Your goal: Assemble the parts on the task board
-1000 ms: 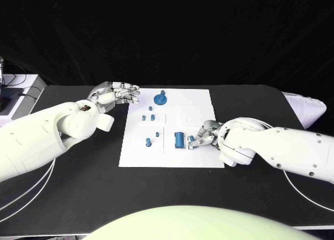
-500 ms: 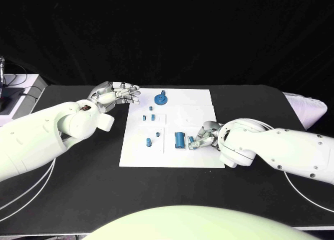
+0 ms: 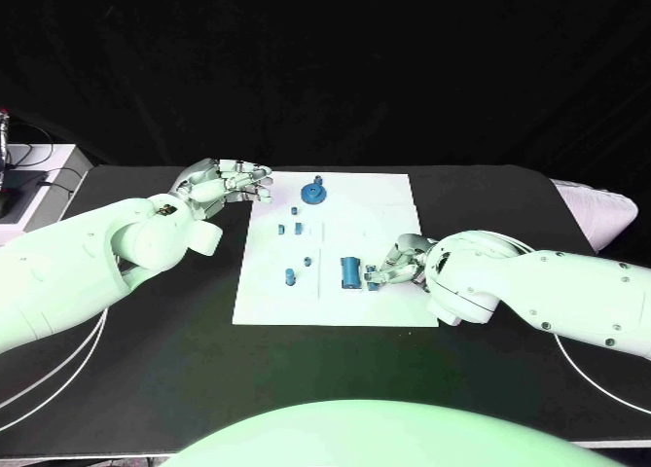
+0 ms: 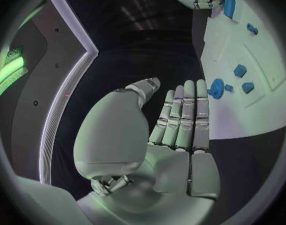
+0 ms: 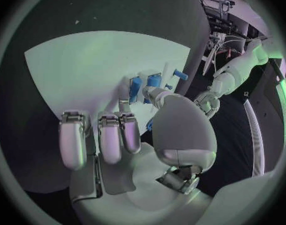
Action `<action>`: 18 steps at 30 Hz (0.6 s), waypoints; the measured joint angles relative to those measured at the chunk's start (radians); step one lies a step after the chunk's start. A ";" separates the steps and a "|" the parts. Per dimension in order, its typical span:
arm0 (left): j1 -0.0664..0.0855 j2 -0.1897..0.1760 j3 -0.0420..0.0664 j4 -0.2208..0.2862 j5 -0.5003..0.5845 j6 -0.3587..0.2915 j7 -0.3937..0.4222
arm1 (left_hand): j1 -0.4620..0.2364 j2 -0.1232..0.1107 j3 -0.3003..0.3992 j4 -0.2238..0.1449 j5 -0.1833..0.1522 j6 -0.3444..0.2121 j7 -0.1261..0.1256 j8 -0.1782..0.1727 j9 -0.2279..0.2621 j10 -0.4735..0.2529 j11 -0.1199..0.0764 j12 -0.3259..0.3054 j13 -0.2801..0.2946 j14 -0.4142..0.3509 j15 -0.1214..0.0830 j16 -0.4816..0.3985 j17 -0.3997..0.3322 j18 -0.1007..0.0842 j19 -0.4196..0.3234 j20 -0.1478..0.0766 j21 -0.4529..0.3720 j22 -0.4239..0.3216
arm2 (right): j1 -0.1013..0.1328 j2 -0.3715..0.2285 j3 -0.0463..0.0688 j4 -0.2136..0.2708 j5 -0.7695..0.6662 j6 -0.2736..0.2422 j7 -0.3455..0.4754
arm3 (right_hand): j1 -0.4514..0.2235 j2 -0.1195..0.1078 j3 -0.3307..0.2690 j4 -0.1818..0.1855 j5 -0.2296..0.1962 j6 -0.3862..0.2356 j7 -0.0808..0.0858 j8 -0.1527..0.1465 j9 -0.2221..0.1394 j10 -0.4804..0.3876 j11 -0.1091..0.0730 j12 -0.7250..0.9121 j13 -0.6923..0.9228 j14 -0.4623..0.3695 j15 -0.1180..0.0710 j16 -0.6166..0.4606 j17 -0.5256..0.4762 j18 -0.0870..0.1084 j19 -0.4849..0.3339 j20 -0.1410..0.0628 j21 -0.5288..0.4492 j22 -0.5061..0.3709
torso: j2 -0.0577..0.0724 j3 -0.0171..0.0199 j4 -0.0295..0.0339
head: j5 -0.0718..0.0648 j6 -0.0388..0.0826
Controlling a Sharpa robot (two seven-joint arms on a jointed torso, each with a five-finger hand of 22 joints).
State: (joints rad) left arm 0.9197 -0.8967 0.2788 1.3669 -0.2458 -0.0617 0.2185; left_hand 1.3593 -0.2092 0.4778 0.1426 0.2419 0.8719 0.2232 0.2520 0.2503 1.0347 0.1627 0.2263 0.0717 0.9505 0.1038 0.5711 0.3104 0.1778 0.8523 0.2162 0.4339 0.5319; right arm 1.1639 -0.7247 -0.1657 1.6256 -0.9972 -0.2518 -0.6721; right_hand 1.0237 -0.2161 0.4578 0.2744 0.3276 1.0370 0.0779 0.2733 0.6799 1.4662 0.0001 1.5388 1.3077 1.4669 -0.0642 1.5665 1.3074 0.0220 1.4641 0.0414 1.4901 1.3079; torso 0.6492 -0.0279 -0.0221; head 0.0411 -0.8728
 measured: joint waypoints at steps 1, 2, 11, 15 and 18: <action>0.000 0.000 0.000 0.000 0.000 0.000 0.000 | 0.000 0.000 0.001 0.001 0.000 0.000 0.000 0.000 0.000 0.000 0.000 0.000 0.000 0.000 0.000 0.000 0.000 0.000 0.000 0.000 0.000 0.000 | 0.000 0.000 0.000 0.000 0.000 -0.001 0.001 | -0.005 -0.004 -0.009 0.006 0.003 0.000 0.000 0.000 -0.001 0.000 0.000 0.000 0.000 0.000 0.000 0.000 0.000 0.000 0.000 0.000 0.000 0.000 | 0.000 0.0000 0.0000 | 0.000 0.000; 0.000 0.000 0.000 0.000 0.000 0.000 0.000 | 0.000 0.000 0.001 0.001 0.000 0.000 0.000 0.000 0.000 0.000 0.000 0.000 0.000 0.000 0.000 0.000 0.000 0.000 0.000 0.000 0.000 -0.001 | 0.000 -0.001 0.000 0.001 0.000 -0.003 0.001 | -0.014 -0.002 -0.020 0.010 0.016 0.000 0.000 0.000 -0.002 0.000 0.000 0.000 0.000 0.000 0.000 0.000 0.000 0.000 0.000 0.000 0.000 0.000 | 0.000 0.0001 0.0000 | 0.000 0.000; 0.000 0.002 0.000 -0.005 0.000 0.001 -0.004 | 0.000 0.000 0.001 0.001 0.000 0.000 0.000 0.000 0.000 0.000 0.000 0.000 0.000 0.000 0.000 0.000 0.000 0.000 0.000 0.000 -0.004 0.000 | 0.000 -0.010 0.000 0.011 -0.001 -0.011 0.008 | -0.015 -0.001 -0.046 0.013 0.050 0.000 0.000 0.000 -0.003 0.000 0.000 -0.004 0.000 0.000 0.000 0.000 0.000 0.000 0.000 0.000 -0.006 0.000 | 0.000 0.0000 -0.0001 | -0.003 0.000; 0.000 0.003 0.000 -0.006 0.000 0.001 -0.005 | 0.000 0.000 -0.001 0.003 0.000 -0.002 -0.002 0.000 0.000 -0.002 0.002 0.000 0.000 0.000 0.000 0.000 0.001 0.000 0.000 0.000 -0.004 -0.002 | 0.000 -0.027 0.000 0.021 -0.001 -0.013 0.013 | -0.015 -0.001 -0.048 0.015 0.050 0.000 0.000 0.000 -0.003 0.000 0.000 -0.004 0.000 0.000 0.000 0.000 0.000 0.000 0.000 0.000 -0.006 0.000 | 0.000 -0.0005 0.0000 | -0.005 0.000; 0.000 0.003 0.000 -0.007 0.000 0.001 -0.006 | 0.000 0.000 -0.002 0.004 0.000 -0.003 -0.003 0.000 -0.001 -0.004 0.004 0.000 0.000 0.000 0.000 0.000 0.001 0.000 0.000 0.000 -0.004 -0.002 | 0.000 -0.051 0.000 0.033 -0.002 -0.013 0.022 | -0.014 -0.002 -0.065 0.006 0.041 0.003 -0.003 0.000 -0.005 0.000 0.000 -0.004 0.000 0.000 0.000 0.000 0.000 0.000 0.000 0.000 -0.006 0.000 | 0.000 -0.0006 0.0002 | -0.005 0.000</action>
State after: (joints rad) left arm 0.9195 -0.8932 0.2785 1.3599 -0.2457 -0.0603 0.2127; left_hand 1.3593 -0.2092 0.4759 0.1465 0.2419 0.8685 0.2198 0.2520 0.2495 1.0310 0.1664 0.2263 0.0717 0.9505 0.1038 0.5711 0.3116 0.1779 0.8523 0.2161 0.4301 0.5302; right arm 1.1636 -0.7761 -0.1654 1.6582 -0.9988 -0.2648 -0.6502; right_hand 1.0096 -0.2178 0.3929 0.2805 0.3682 1.0403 0.0745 0.2734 0.6754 1.4662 0.0000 1.5349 1.3075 1.4669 -0.0642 1.5665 1.3074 0.0220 1.4641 0.0415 1.4842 1.3076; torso 0.6487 -0.0285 -0.0219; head 0.0362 -0.8728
